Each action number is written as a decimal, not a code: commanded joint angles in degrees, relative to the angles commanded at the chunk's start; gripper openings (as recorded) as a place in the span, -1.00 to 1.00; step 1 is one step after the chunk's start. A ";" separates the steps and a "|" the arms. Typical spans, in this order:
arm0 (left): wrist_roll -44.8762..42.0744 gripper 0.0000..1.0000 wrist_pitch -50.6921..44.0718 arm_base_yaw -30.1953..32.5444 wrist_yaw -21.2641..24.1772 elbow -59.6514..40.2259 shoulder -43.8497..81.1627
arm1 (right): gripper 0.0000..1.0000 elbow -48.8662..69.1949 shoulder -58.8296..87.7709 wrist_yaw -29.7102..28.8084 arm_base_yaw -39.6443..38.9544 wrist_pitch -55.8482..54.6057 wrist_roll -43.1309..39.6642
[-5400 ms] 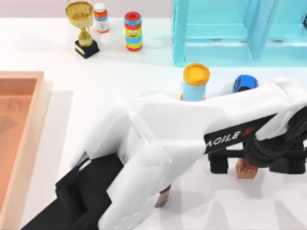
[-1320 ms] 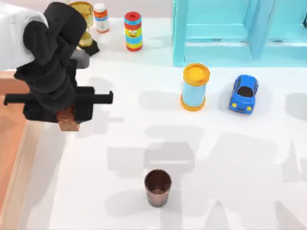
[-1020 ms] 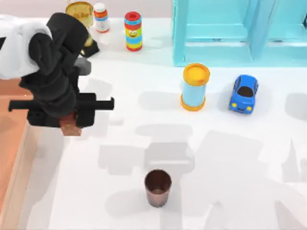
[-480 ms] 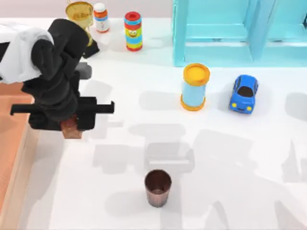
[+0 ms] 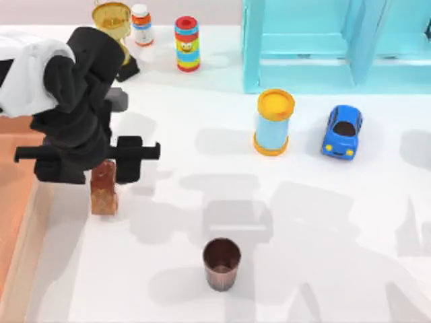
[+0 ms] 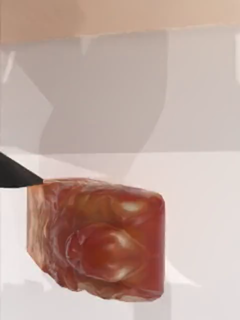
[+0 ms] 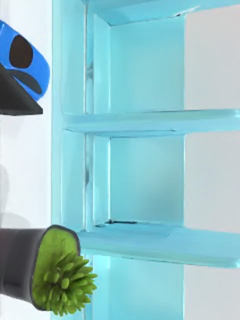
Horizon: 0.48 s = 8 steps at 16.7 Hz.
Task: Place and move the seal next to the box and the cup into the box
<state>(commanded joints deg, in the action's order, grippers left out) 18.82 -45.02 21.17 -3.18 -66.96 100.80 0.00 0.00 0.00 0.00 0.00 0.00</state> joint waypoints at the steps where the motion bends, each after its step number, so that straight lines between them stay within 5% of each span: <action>1: 0.00 0.81 0.00 0.00 0.00 0.00 0.00 | 1.00 0.00 0.00 0.00 0.00 0.00 0.00; 3: 0.00 1.00 0.00 0.00 0.00 0.00 0.00 | 1.00 0.00 0.00 0.00 0.00 0.00 0.00; 8: 0.00 1.00 0.00 0.00 0.00 0.00 0.00 | 1.00 0.00 0.00 0.00 0.00 0.00 0.00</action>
<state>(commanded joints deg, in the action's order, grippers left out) 18.82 -45.02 21.17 -3.18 -66.96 100.80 0.00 0.00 0.00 0.00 0.00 0.00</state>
